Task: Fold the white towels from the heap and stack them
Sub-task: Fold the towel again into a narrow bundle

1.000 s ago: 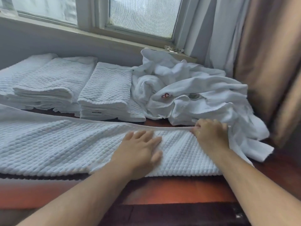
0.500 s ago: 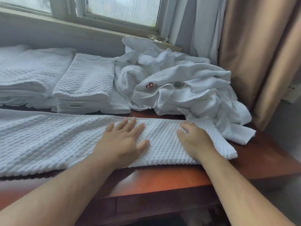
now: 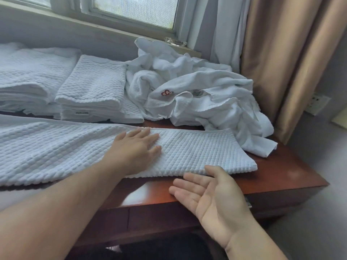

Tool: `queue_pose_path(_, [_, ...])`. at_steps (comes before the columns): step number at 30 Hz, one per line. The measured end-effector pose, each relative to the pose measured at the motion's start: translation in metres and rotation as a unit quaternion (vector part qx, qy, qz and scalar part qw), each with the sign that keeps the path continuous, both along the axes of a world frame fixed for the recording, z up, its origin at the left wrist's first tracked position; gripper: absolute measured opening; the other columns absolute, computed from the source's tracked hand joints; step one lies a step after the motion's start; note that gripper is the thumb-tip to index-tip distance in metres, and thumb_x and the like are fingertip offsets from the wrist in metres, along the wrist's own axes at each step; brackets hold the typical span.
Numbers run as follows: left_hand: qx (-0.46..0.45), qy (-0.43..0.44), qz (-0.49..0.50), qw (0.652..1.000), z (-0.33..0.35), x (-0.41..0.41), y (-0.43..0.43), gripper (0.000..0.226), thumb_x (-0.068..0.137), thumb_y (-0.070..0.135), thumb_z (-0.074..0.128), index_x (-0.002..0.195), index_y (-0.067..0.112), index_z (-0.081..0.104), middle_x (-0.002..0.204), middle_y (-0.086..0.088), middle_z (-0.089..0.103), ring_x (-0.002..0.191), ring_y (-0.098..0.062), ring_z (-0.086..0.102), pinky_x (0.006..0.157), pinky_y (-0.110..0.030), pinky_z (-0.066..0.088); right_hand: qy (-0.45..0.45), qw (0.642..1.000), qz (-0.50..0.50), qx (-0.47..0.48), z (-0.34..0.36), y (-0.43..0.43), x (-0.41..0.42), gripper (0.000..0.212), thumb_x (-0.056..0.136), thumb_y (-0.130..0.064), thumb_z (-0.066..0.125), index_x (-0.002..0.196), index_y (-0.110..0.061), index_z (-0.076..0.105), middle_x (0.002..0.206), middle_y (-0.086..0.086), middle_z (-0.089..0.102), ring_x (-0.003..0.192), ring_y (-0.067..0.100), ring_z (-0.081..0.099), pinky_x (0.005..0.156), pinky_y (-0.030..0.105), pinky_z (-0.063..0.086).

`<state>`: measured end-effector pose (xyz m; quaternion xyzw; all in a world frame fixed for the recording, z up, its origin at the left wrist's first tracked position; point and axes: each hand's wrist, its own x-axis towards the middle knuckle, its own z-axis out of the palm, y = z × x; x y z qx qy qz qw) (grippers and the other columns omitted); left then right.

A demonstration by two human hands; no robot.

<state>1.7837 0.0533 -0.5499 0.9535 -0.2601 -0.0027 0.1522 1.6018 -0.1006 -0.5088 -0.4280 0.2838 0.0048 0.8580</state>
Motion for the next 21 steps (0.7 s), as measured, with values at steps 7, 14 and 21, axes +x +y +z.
queue_pose_path(7, [-0.06, 0.004, 0.006, 0.998, 0.002, -0.003, 0.003, 0.048, 0.105, 0.049, 0.024, 0.152, 0.045, 0.035, 0.165, 0.016, 0.018, 0.152, -0.007, 0.01, 0.123, -0.039, 0.005, -0.057, 0.986, -0.121, 0.105, -0.012, 0.007, 0.022, 0.045, 0.099, -0.03, 0.056, 0.128, 0.004, 0.052, 0.109, 0.03, 0.071, 0.1, 0.04, 0.073, 0.081, 0.046, 0.06])
queue_pose_path(14, [-0.055, -0.008, -0.006, 0.998, 0.002, -0.008, 0.005, 0.051, 0.105, 0.052, 0.022, 0.154, 0.043, 0.031, 0.166, 0.015, 0.016, 0.153, -0.008, 0.009, 0.122, -0.038, 0.004, -0.064, 0.941, -0.331, -0.003, -0.004, -0.061, 0.06, 0.013, 0.089, -0.009, 0.071, 0.094, -0.019, 0.065, 0.102, 0.002, 0.075, 0.08, 0.018, 0.077, 0.079, 0.041, 0.062])
queue_pose_path(21, [-0.155, 0.022, 0.005, 0.988, 0.005, -0.005, 0.007, 0.043, 0.106, 0.047, 0.031, 0.137, 0.036, 0.059, 0.157, 0.014, 0.04, 0.147, -0.009, 0.03, 0.121, -0.036, 0.018, -0.118, 0.886, -0.365, -0.259, -0.019, -0.048, 0.08, 0.025, 0.093, -0.014, 0.063, 0.116, -0.021, 0.069, 0.102, -0.009, 0.074, 0.09, 0.005, 0.073, 0.078, 0.025, 0.058])
